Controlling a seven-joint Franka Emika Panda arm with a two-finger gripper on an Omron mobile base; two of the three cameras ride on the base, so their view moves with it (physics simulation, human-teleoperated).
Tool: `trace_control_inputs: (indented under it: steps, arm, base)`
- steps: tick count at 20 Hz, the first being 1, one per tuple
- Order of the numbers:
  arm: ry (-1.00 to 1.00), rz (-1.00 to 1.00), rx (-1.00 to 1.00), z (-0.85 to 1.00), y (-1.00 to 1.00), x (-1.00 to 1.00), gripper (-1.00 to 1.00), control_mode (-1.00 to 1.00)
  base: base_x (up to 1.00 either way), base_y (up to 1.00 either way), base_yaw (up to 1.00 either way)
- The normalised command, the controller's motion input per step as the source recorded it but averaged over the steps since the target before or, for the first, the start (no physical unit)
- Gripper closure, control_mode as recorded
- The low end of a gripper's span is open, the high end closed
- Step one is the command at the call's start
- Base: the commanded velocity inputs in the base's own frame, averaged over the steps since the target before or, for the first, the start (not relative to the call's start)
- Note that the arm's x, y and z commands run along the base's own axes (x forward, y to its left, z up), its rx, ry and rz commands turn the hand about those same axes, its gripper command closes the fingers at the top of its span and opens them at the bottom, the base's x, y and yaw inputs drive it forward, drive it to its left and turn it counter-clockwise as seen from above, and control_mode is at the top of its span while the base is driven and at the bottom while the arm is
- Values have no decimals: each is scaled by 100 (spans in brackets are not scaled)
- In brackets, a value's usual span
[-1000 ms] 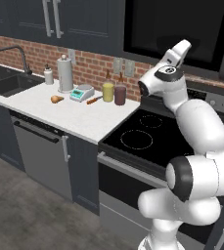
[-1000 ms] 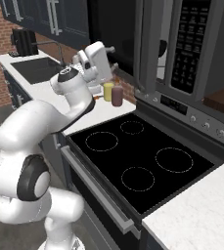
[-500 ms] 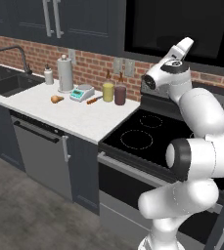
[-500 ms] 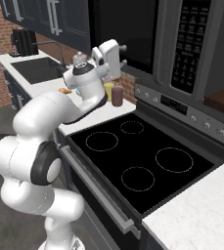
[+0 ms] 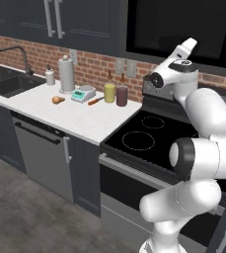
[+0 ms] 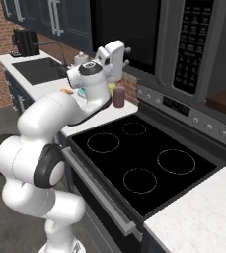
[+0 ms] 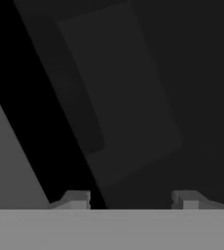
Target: Pick the eggplant from the sink and place it in the bowl. Then pick the bowl and place it in the microwave. Then close the microwave door and press the start button.
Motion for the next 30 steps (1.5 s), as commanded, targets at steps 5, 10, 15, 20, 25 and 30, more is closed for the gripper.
trace_control_inputs:
  steps: [5,10,15,20,25,30]
  arm:
    - [0,6,7,0,-35,57,-100,-100]
    - [-1,0,6,0,10,1,-100,-100]
    - [-11,-8,11,8,40,-53,-100,-100]
    - [-11,-14,14,10,30,-61,-100,-100]
    - [-8,-14,23,9,2,-60,-100,-100]
    - [-21,-6,29,0,0,-79,100,-100]
  base:
    - [0,0,0]
    - [0,0,0]
    - [0,0,0]
    - [0,0,0]
    - [0,0,0]
    - [0,0,0]
